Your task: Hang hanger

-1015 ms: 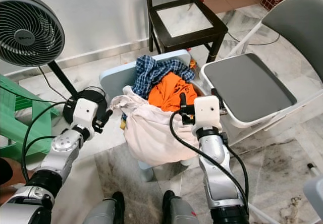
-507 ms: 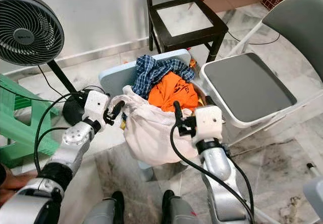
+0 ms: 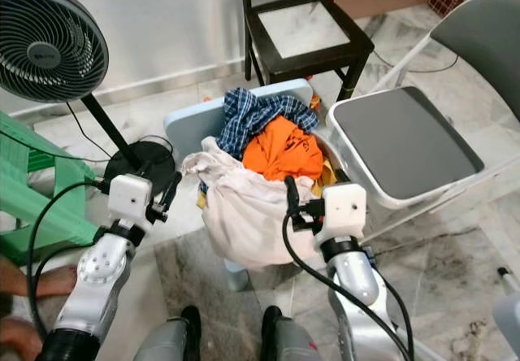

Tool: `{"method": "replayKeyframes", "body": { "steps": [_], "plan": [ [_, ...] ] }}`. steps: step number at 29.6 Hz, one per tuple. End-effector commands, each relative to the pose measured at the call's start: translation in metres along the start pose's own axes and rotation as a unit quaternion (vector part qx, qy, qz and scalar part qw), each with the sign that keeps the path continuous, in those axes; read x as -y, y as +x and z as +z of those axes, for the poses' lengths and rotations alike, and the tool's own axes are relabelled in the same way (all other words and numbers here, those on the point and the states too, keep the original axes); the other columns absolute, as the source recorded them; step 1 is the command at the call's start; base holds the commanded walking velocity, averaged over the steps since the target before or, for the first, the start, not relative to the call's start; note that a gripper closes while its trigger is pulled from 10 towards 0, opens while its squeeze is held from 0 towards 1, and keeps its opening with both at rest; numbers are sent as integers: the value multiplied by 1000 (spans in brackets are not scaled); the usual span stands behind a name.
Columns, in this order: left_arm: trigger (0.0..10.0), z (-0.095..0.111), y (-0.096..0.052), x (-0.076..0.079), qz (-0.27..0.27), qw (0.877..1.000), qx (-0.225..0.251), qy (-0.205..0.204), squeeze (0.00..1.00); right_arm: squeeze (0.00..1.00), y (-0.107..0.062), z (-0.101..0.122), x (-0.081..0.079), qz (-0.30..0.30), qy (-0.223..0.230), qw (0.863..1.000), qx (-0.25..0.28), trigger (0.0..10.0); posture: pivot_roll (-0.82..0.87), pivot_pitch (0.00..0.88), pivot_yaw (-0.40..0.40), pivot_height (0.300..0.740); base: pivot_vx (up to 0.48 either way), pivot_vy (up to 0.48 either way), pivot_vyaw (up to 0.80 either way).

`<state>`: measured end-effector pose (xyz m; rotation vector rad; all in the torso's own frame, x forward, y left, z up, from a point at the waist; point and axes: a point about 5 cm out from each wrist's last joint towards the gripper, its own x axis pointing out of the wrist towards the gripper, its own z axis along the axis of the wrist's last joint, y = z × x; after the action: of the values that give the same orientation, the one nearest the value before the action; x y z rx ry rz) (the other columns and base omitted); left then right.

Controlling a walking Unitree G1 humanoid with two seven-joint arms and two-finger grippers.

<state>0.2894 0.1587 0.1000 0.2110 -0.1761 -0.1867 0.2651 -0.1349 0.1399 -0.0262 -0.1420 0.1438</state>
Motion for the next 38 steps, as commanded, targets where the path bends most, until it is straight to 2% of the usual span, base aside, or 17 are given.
{"method": "replayKeyframes", "body": {
  "steps": [1,6,11,18,20,31,38],
  "plan": [
    [10000,-2,-6,-3,2,1000,-1,4,0,0,1,-9,-3,0,7,1000,-17,10000,167,291,-23,740,0,0,0],
    [10000,2,-5,-6,30,999,-5,-19,0,0,10,-10,-6,27,-4,999,-20,10000,174,285,-34,740,0,0,0],
    [10000,4,1,-6,34,999,-8,-29,0,0,20,-8,4,21,-11,1000,-16,10000,181,268,-55,740,0,0,-285],
    [10000,4,0,-4,38,998,-19,-37,0,0,26,-4,-1,27,-9,1000,-8,10000,175,262,-48,740,0,0,-114],
    [10000,4,0,-4,36,998,-21,-37,0,0,26,-4,-2,27,-9,1000,-6,10000,175,263,-48,740,0,0,-800],
    [10000,3,2,-1,19,998,-36,-37,0,0,27,-4,-4,24,-14,1000,0,10000,162,278,-42,740,0,0,0],
    [10000,0,-1,2,18,998,-39,-43,0,0,27,-5,-4,26,-16,1000,-1,10000,157,280,-50,740,281,233,0]
  ]
}}
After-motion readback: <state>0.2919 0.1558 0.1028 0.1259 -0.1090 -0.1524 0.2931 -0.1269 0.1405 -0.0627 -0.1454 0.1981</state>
